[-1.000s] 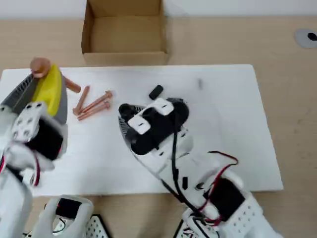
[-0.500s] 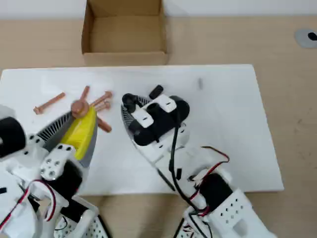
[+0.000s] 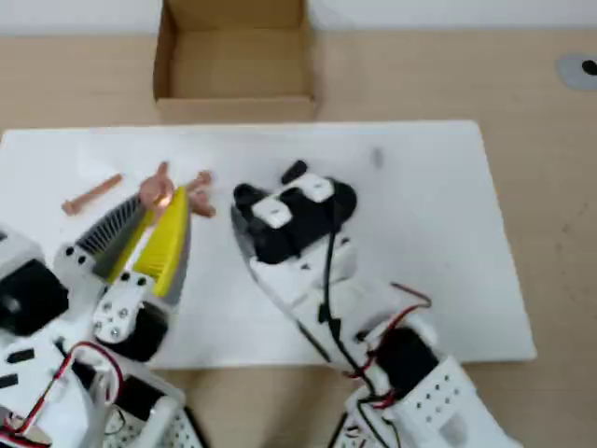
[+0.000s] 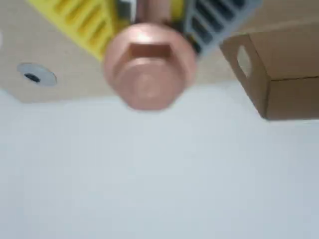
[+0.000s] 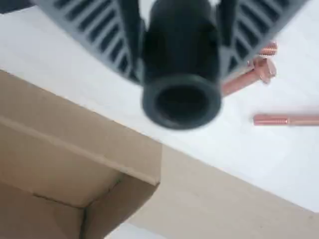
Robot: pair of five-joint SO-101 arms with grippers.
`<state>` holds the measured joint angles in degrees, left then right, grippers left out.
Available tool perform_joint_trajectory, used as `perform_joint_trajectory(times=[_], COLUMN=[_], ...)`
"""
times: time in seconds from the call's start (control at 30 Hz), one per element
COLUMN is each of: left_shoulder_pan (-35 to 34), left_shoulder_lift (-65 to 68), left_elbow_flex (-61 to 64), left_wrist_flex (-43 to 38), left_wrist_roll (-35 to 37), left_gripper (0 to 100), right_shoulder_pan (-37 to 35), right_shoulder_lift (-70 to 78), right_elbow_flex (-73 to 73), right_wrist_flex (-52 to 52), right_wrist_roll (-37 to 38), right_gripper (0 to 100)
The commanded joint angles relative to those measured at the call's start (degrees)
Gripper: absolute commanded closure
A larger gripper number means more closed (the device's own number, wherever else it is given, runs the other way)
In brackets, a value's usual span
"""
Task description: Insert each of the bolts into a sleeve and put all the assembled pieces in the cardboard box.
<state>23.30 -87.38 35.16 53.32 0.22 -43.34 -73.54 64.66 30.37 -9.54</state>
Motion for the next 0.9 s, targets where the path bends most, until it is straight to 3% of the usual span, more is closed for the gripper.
perform_joint_trajectory(times=[0.0,0.27,0.47,0.87], left_shoulder_pan=[0.7,0.5,0.4,0.4], left_shoulder_lift=[3.5,10.2,10.4,10.3], left_elbow_flex=[-0.2,0.0,1.6,1.4], left_wrist_flex=[-1.9,-3.0,-6.2,-2.6], left_wrist_roll=[-1.0,-1.1,-5.6,-6.3], left_gripper=[99,99,99,99], right_shoulder_pan=[-0.7,-4.6,-5.3,-7.1], right_shoulder_lift=[-1.7,-1.4,-1.6,-1.5], right_elbow_flex=[-0.6,-0.6,-0.6,-0.4], right_wrist_flex=[0.1,-1.1,-0.8,-1.0], right_wrist_roll=[-0.4,-0.2,-0.1,-0.1], right_gripper=[98.8,98.8,98.8,98.8])
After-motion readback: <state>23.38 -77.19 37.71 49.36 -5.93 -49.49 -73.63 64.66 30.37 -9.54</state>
